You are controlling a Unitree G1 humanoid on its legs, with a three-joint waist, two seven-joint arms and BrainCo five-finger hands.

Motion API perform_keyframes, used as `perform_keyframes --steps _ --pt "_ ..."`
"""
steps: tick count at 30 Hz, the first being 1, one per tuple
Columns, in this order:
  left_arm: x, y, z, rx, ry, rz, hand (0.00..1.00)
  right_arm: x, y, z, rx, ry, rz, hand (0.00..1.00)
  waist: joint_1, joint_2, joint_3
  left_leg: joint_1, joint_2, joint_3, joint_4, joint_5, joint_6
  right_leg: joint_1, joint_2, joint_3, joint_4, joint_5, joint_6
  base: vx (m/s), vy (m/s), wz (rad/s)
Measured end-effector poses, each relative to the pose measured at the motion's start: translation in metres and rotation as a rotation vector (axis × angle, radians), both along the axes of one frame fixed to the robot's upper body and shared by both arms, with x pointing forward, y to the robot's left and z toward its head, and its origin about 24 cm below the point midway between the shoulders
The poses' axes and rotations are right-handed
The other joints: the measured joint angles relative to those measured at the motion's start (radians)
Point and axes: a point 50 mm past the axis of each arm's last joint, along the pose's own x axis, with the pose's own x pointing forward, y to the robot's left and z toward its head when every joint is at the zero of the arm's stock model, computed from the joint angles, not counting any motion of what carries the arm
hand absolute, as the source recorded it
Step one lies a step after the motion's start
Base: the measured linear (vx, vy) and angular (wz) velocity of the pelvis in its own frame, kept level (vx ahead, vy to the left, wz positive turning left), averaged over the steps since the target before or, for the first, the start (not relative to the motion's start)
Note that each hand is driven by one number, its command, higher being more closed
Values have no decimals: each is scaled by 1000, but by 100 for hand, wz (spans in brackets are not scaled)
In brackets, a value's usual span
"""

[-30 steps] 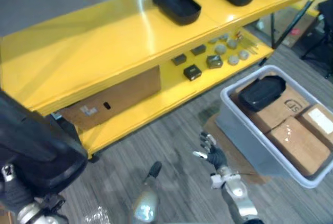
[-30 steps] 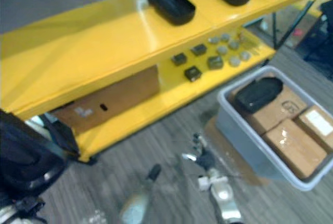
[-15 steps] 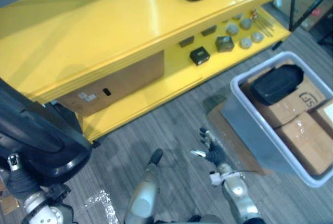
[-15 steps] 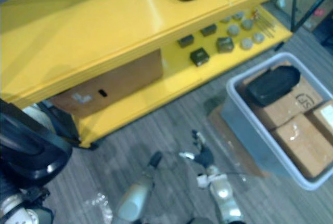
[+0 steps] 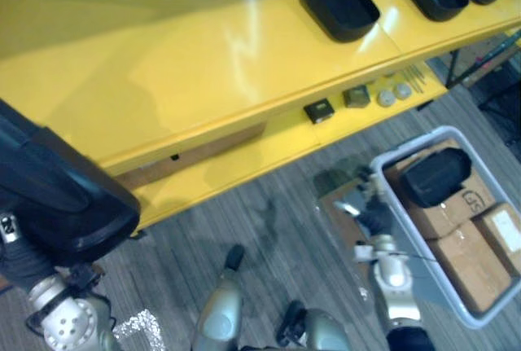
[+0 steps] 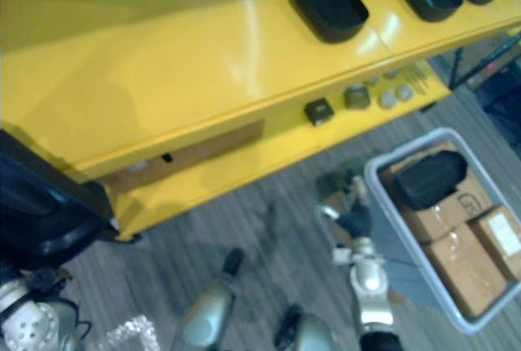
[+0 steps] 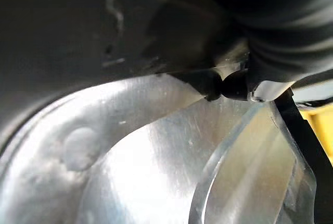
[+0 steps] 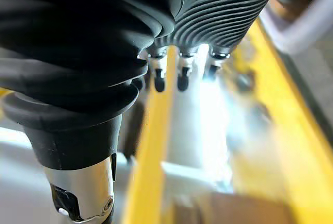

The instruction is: Walk over and take plastic housings, then place them on the shelf

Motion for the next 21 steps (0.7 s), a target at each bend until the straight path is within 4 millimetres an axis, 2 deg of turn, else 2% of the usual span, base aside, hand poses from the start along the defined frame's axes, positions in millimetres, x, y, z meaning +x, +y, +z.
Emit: perform_keyframes --steps 2,3,4,5,6,7,9,10,11,12,13,14,15,16,17,18,19,20,21 --pt "7 -7 2 9 -13 -52 100 -4 -5 2 0 -9 -63 0 -14 8 -5 9 -1 -26 7 -17 -7 2 39 78 -68 2 -5 87 -181 94" --pt "13 -12 4 14 -22 -93 100 -8 -7 5 11 -19 -105 0 -20 -6 -12 6 -7 -4 10 -39 -13 31 53 105 -154 -12 -16 58 -192 127" --pt "20 -20 4 8 -28 -144 100 -16 -9 7 31 -36 -157 0 -45 -31 -24 -53 -26 111 164 -95 47 56 28 117 -182 10 30 36 -189 143" --pt "22 -25 3 -2 -30 -169 100 -19 -11 12 31 -56 -185 0 -58 -19 -24 -91 -8 176 304 -148 58 70 31 99 -148 14 35 32 -143 130" --pt "21 -33 -1 -10 -16 -203 100 -26 -12 18 34 -82 -220 0 -61 13 -35 -80 24 226 367 -227 26 93 49 80 -85 15 39 74 -199 97" --pt "15 -36 -7 -12 20 -228 100 -36 -10 21 41 -99 -247 0 -58 6 -67 -34 10 194 344 -273 -26 104 49 93 -1 -17 43 115 -220 82" --pt "4 -39 -5 -12 19 -230 100 -41 -11 28 33 -129 -269 0 -52 -26 -151 -30 23 200 272 -272 -25 108 40 53 -28 -15 46 227 -235 72" --pt "3 -42 0 -11 -9 -232 100 -39 -11 35 33 -165 -269 0 -44 -35 -167 -27 45 225 249 -271 -25 119 44 24 -43 -9 42 286 -247 79" --pt "4 -45 5 -7 -32 -251 100 -37 -14 40 29 -192 -276 0 -47 -25 -172 -30 83 267 236 -265 -25 135 54 -10 -52 -7 38 206 -206 72" --pt "5 -47 6 -8 -36 -262 100 -35 -15 41 29 -193 -280 0 -48 -18 -173 -30 95 291 229 -253 -19 142 56 -33 -55 -7 38 182 -161 85" --pt "7 -51 5 -11 -35 -285 100 -34 -17 41 27 -195 -293 0 -56 -2 -180 -29 112 322 211 -218 -14 158 58 -63 -64 -7 38 171 -104 105" --pt "10 -58 5 -14 -33 -322 100 -35 -21 39 21 -185 -325 0 -72 5 -185 -27 126 369 184 -166 -24 181 56 -107 -76 -7 38 209 -75 142" --pt "15 -65 6 -10 -42 -371 100 -38 -25 36 19 -176 -368 0 -79 19 -193 -14 124 436 143 -123 -25 201 45 -141 -79 -7 38 173 -27 134" --pt "18 -69 8 -6 -50 -394 100 -39 -28 35 24 -177 -396 0 -83 19 -193 -1 118 470 118 -102 -20 212 37 -157 -79 -7 38 163 8 140" --pt "26 -77 13 3 -65 -450 100 -45 -37 36 27 -184 -464 0 -92 24 -194 46 105 504 38 -50 4 224 30 -171 -49 -7 39 136 19 103" --pt "29 -81 14 2 -69 -467 100 -45 -40 37 28 -191 -483 0 -96 28 -189 65 109 493 9 -32 5 211 27 -166 -15 -22 32 108 15 88" --pt "33 -82 14 7 -65 -481 100 -45 -43 40 26 -205 -499 0 -103 29 -188 85 111 471 -22 -20 -8 199 20 -157 11 -43 15 49 -16 39" --pt "39 -81 12 14 -50 -489 100 -47 -47 41 24 -211 -519 0 -104 18 -192 97 108 469 -42 -12 -20 209 5 -139 -76 -31 9 9 -64 28" --pt "42 -79 12 26 -35 -492 100 -47 -47 40 32 -211 -527 0 -113 2 -187 97 100 467 -46 -7 -32 205 -9 -113 -117 3 56 -6 -126 25"
